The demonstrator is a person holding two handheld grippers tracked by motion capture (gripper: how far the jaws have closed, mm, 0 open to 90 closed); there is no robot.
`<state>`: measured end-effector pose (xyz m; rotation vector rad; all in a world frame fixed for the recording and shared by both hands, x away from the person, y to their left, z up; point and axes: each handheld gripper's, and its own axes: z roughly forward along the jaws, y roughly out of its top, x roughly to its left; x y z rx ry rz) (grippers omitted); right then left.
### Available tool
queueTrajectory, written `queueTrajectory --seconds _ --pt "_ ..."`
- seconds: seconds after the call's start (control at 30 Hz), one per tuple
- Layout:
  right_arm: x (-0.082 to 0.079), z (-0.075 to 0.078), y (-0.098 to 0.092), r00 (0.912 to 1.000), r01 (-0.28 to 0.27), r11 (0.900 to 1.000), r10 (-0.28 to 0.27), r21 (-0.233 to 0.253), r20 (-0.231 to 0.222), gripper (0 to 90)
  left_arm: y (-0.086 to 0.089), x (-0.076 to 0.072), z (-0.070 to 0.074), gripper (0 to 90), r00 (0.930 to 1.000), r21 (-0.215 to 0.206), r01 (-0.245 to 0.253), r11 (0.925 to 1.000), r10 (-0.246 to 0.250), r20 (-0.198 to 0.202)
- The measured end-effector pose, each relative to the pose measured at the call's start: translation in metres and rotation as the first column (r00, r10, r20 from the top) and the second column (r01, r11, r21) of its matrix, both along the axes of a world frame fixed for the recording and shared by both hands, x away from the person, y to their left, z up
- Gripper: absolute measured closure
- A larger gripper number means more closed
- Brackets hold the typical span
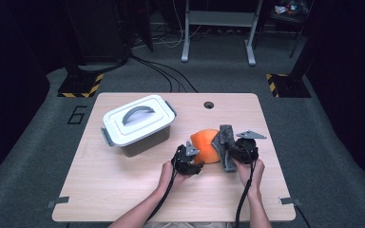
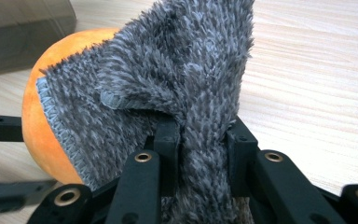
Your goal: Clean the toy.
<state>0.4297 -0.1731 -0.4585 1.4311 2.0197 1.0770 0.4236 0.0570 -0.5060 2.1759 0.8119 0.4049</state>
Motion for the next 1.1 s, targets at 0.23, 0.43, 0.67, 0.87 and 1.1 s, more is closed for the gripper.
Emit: queueTrajectory --seconds 0.23,0.43,0.67,0.87,1.1 --pt "-0.002 0.001 0.0 0.9999 -0.002 1.0 0.002 0.001 0.015 70.6 0.007 0.007 0.003 73.7 0.9984 -0.066 0.025 0.9975 -0.028 -0.048" --pt "-0.011 0.013 -0.003 0.9989 -0.024 0.999 0.022 0.042 0.041 70.5 0.016 0.013 0.015 75.3 0.9865 -0.15 0.064 0.9866 -0.085 -0.14" --pt "-0.022 0.026 0.013 0.9937 -0.088 0.995 0.085 0.04 0.073 70.5 0.019 0.014 0.022 75.3 0.9793 -0.166 0.091 0.9819 -0.119 -0.164" --pt "-0.028 0.035 0.04 0.9828 -0.166 0.986 0.166 0.0 0.081 70.4 0.019 0.014 0.023 75.2 0.9761 -0.183 0.107 0.9772 -0.138 -0.167" --pt "-0.022 0.026 0.055 0.9848 -0.15 0.985 0.156 -0.087 0.076 70.4 0.023 0.014 0.022 75.2 0.9786 -0.207 0.086 0.9746 -0.122 -0.166"
